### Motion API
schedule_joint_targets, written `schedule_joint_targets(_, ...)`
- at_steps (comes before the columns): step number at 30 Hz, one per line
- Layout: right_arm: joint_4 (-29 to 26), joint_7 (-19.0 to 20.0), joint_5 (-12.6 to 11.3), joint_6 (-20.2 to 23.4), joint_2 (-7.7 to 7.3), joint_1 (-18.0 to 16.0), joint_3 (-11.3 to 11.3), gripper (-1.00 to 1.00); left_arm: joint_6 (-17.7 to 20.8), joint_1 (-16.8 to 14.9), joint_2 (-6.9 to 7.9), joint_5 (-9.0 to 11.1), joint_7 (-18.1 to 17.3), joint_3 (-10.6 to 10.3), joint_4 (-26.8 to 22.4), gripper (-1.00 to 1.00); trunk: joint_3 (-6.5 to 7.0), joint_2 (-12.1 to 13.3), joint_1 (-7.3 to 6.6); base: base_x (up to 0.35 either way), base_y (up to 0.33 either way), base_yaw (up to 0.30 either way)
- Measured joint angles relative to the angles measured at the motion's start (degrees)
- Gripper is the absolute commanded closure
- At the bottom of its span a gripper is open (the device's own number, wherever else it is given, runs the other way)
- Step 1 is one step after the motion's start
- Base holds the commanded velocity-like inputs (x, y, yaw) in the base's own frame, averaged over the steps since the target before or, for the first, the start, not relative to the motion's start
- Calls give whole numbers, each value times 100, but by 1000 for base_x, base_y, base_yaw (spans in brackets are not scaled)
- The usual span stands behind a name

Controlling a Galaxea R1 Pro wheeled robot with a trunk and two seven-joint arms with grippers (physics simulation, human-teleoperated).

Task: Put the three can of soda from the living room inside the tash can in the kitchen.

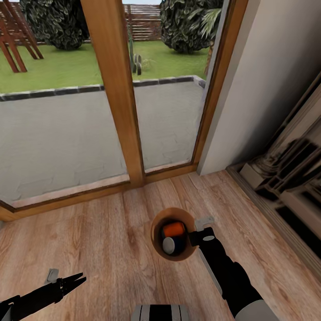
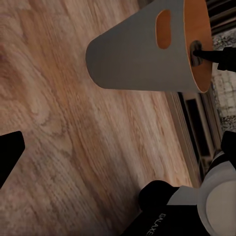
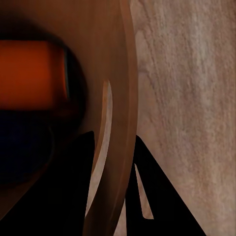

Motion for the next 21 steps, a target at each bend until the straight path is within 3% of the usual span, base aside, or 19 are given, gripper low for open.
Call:
schedule_joint_targets(17, 1, 0, 2, 1, 0, 0, 0, 100, 0, 0, 0, 2, -1, 0, 0, -100, -305, -682, 373, 0, 0, 0)
schedule_joint_targets(21, -1, 0, 6, 0, 0, -1, 0, 100, 0, 0, 0, 2, -5, 6, 0, -100, -306, -684, 374, 0, 0, 0)
